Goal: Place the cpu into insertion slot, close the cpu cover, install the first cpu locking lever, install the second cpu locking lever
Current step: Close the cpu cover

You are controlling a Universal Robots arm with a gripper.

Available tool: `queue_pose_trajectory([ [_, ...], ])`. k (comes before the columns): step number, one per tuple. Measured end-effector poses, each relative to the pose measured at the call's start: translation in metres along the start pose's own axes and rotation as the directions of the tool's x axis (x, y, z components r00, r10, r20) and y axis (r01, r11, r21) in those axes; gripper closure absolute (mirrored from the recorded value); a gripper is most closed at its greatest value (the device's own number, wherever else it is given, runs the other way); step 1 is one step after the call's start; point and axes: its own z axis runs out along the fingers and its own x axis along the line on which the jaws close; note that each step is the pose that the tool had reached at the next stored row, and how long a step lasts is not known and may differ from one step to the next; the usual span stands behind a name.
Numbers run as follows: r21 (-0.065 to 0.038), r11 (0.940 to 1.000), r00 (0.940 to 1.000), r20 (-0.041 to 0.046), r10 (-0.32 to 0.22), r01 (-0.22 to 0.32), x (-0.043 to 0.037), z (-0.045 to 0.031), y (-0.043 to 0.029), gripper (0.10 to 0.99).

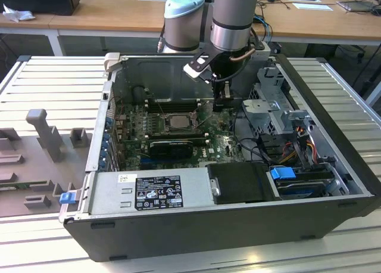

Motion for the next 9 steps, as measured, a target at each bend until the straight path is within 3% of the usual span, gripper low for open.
queue_pose_trajectory([
  [9, 0.0, 1.0, 1.0, -0.0001, 0.0, 0.0, -0.0001, -0.0003, -0.0091, 0.98],
])
